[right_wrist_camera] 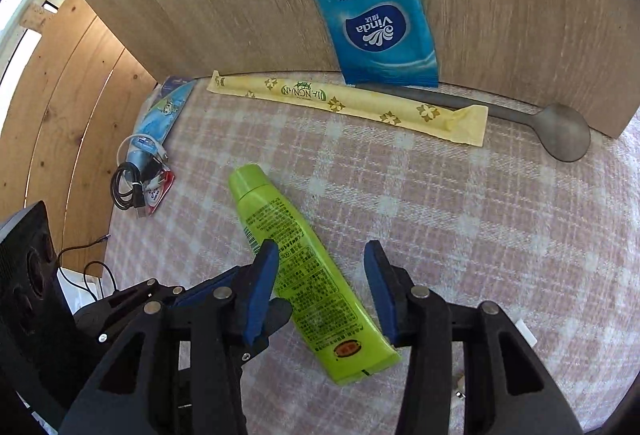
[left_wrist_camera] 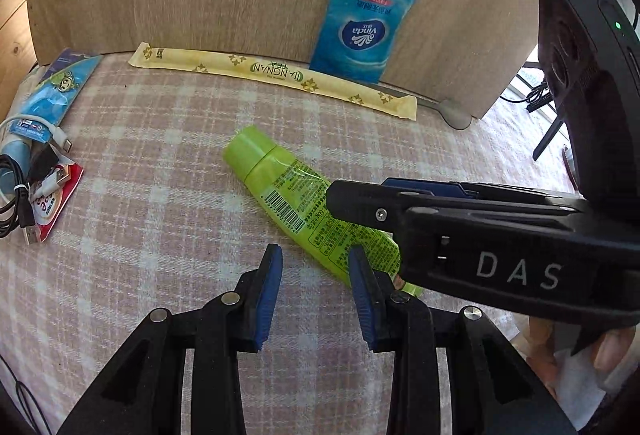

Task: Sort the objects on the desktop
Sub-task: 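Grasp the green lotion tube with both grippers together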

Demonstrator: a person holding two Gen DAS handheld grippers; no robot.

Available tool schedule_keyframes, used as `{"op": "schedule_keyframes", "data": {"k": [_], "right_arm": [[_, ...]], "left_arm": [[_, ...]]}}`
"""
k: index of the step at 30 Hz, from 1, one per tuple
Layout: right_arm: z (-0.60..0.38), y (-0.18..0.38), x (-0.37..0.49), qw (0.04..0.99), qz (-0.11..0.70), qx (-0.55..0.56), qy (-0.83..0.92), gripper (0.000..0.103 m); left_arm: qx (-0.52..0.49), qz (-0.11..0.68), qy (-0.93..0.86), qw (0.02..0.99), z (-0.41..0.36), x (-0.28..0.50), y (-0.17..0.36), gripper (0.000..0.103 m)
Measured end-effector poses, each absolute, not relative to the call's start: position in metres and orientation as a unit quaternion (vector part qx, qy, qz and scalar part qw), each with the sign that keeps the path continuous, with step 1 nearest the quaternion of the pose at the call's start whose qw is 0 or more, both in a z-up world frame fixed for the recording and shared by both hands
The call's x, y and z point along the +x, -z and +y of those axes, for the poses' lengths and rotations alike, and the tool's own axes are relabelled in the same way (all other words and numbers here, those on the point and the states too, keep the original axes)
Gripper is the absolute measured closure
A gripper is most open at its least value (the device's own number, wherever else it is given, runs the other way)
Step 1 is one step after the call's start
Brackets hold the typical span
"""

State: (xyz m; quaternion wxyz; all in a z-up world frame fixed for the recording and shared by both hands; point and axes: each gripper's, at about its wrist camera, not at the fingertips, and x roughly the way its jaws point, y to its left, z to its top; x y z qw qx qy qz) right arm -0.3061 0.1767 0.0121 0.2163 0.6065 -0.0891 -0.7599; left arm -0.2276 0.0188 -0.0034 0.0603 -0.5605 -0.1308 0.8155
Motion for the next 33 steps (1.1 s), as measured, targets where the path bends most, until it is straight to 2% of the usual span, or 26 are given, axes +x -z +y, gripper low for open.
{"op": "schedule_keyframes", "data": {"k": [8,10,14,22,33], "right_arm": [[0.172,-0.004,-0.317,0.224,-0.088,0.617,0.749,0.059],[0.171,-0.003,-0.313,0.231,-0.096,0.624,0.740,0.062],[0.169,-0.003,-0.300,0.235,-0.094,0.626,0.737,0.067],[0.189,0.004,-0.273,0.225,-0.183,0.624,0.725,0.070],[0.210,-0.002,-0.243,0.207,-0.240,0.612,0.725,0.072]], "left_arm": [[-0.562,-0.148,-0.811,0.070,0.013,-0.231,0.009,0.075],[-0.562,-0.156,-0.808,0.077,0.013,-0.231,0.009,0.079],[-0.560,-0.154,-0.810,0.080,0.014,-0.229,0.010,0.078],[-0.559,-0.159,-0.806,0.112,0.020,-0.214,0.011,0.078],[-0.558,-0.162,-0.801,0.147,0.036,-0.195,-0.002,0.078]]}}
